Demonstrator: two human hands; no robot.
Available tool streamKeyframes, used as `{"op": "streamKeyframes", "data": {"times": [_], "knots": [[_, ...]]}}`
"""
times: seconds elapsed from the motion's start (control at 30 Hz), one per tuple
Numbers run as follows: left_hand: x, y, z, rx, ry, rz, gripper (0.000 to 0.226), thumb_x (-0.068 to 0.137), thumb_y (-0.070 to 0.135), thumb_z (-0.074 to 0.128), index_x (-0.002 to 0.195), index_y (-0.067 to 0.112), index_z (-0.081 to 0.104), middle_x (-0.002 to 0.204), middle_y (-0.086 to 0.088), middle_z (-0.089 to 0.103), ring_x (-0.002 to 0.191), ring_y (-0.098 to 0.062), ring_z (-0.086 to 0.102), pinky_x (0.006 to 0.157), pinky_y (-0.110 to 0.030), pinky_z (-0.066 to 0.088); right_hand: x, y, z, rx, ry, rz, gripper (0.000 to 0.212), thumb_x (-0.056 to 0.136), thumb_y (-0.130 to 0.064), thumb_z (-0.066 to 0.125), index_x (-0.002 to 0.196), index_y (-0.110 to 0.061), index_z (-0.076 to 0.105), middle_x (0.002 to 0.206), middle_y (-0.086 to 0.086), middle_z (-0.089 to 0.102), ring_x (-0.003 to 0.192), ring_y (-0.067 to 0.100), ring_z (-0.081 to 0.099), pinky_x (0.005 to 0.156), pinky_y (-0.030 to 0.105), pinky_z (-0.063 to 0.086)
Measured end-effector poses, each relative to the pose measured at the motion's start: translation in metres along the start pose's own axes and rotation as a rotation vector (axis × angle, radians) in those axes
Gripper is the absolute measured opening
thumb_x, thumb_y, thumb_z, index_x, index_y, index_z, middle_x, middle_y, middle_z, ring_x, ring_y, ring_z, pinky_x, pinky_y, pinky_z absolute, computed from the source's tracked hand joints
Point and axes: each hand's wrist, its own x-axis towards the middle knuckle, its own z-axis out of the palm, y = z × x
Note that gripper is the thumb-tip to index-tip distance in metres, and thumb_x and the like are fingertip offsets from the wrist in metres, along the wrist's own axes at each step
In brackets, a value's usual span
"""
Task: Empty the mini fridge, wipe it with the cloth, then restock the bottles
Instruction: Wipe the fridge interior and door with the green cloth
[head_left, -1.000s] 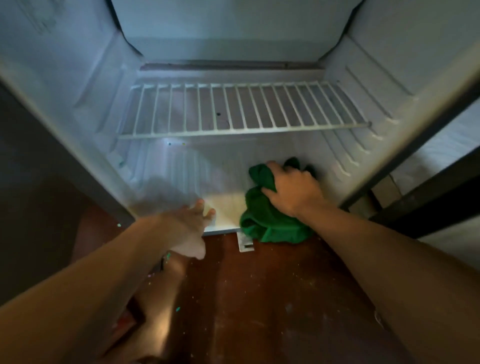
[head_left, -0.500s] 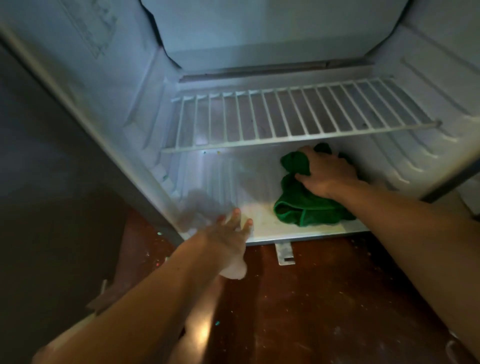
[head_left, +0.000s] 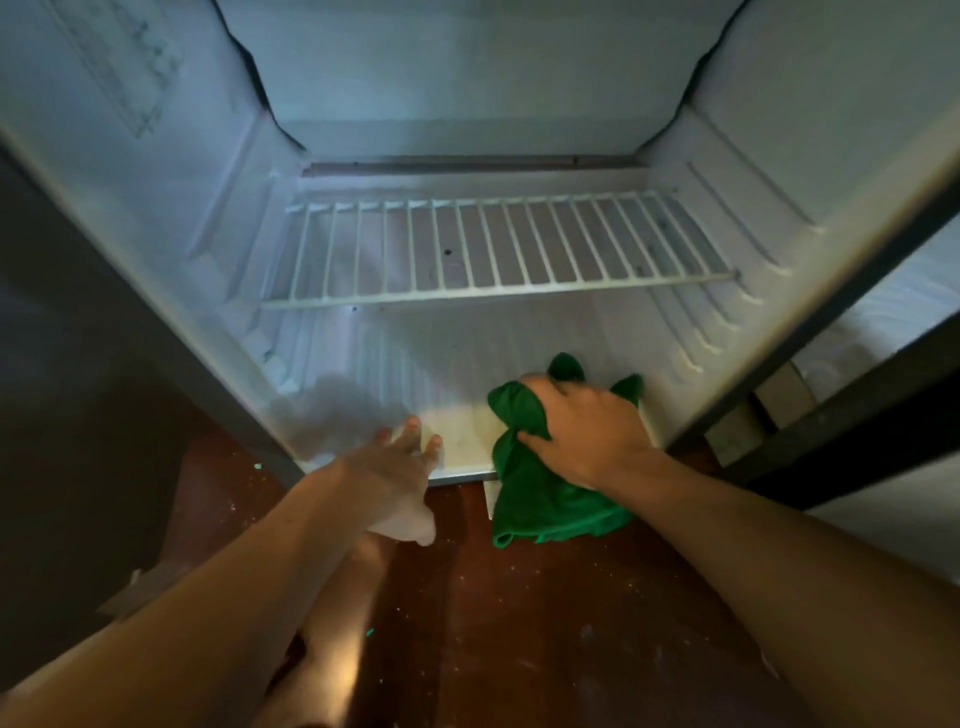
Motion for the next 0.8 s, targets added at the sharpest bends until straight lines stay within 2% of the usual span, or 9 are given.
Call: {"op": "streamKeyframes", "data": {"times": [0.23,0.4,0.47,0.6,0.8], "knots": [[0.004,-0.004,-0.003,0.019,-0.041,0.017,0.098,0.09,0.032,0.06,0.155,0.028,-0.014,0.16,0.002,-0.028,0.151,-0.027,-0.009,0.12,-0.048,0.016,0.085,0.004,-0.007,0.043,-0.061,0.14,0.058,0.09,-0.054,0.05,0.139,-0.029,0.032,0.13,0.012,0.056,0.113,0.035,0.058,0.086,0.039,0.049],[0.005,-0.008,-0.002,0.027,-0.029,0.023,0.092,0.092,0.021,0.054,0.155,0.03,-0.013,0.16,0.005,-0.028,0.151,-0.024,-0.007,0.119,-0.046,0.016,0.115,0.003,-0.003,0.019,-0.007,0.206,0.064,0.09,-0.055,0.051,0.138,-0.013,0.043,0.136,0.017,0.052,0.122,0.037,0.051,0.098,0.045,0.046],[0.005,-0.009,-0.001,0.03,-0.031,0.024,0.091,0.093,0.02,0.053,0.155,0.031,-0.013,0.16,0.006,-0.028,0.151,-0.023,-0.008,0.121,-0.045,0.015,0.109,0.005,-0.002,0.071,-0.008,0.201,0.064,0.089,-0.054,0.052,0.14,-0.017,0.038,0.137,0.016,0.052,0.122,0.037,0.051,0.097,0.044,0.046],[0.004,-0.009,-0.001,0.064,-0.012,0.014,0.094,0.092,0.025,0.057,0.155,0.032,-0.013,0.16,0.005,-0.027,0.151,-0.022,-0.008,0.121,-0.044,0.013,0.075,0.009,-0.006,0.129,-0.056,0.179,0.058,0.089,-0.055,0.05,0.138,-0.031,0.031,0.129,0.013,0.056,0.111,0.036,0.057,0.083,0.04,0.049],[0.005,-0.007,0.004,0.035,-0.005,-0.011,0.098,0.09,0.028,0.06,0.154,0.033,-0.015,0.159,0.005,-0.028,0.151,-0.024,-0.01,0.121,-0.047,0.013,0.003,0.005,0.003,0.095,0.005,0.14,0.058,0.089,-0.051,0.054,0.14,-0.031,0.033,0.126,0.008,0.058,0.107,0.032,0.059,0.083,0.039,0.049]]}}
